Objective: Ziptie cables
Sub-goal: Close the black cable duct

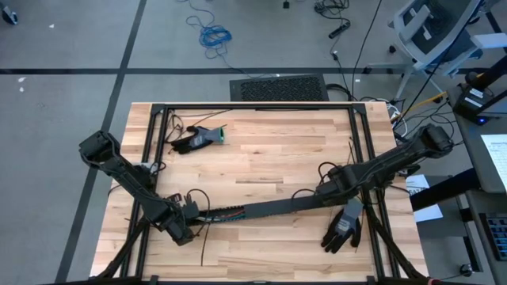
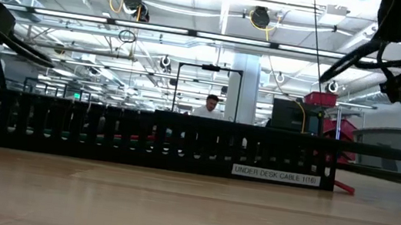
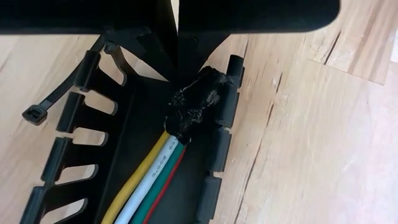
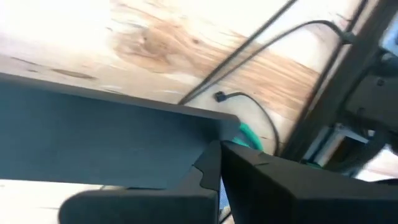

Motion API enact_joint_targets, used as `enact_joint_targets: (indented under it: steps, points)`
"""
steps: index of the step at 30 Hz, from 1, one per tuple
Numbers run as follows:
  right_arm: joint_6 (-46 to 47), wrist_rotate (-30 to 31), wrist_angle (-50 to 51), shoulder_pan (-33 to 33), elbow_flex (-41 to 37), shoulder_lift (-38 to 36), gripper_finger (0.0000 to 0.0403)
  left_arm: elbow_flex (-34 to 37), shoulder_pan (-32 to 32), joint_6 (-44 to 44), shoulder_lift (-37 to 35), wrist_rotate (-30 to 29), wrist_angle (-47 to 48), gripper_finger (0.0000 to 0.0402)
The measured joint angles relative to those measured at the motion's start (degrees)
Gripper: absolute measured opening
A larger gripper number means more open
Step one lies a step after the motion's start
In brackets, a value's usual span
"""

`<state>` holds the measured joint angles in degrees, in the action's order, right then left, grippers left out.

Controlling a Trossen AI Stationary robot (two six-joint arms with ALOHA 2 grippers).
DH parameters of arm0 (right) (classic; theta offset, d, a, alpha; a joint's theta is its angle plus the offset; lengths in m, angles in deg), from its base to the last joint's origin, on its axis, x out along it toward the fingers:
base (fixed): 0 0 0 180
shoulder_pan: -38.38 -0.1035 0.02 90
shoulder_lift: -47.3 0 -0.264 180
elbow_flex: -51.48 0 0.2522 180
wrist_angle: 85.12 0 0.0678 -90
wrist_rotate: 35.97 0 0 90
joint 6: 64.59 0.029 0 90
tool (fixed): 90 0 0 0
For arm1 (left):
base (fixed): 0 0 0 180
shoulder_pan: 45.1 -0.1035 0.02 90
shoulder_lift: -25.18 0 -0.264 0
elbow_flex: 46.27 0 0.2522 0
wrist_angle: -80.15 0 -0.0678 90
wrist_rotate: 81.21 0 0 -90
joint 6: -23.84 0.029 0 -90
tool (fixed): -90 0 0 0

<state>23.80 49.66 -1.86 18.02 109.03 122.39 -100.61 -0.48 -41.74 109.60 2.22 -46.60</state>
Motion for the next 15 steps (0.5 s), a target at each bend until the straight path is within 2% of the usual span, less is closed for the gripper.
enact_joint_targets:
  steps: [8, 15]
  points:
    - [0.58, 0.12, -1.45, 0.01, 0.00, -0.44, 0.0000, -0.02, 0.00, 0.00, 0.00, -0.04, 0.00, 0.0000]
    - [4.24, 0.07, 6.89, 0.00, -0.02, -0.44, 0.0000, -0.02, 0.00, 0.00, 0.00, -0.02, 0.00, 0.0000]
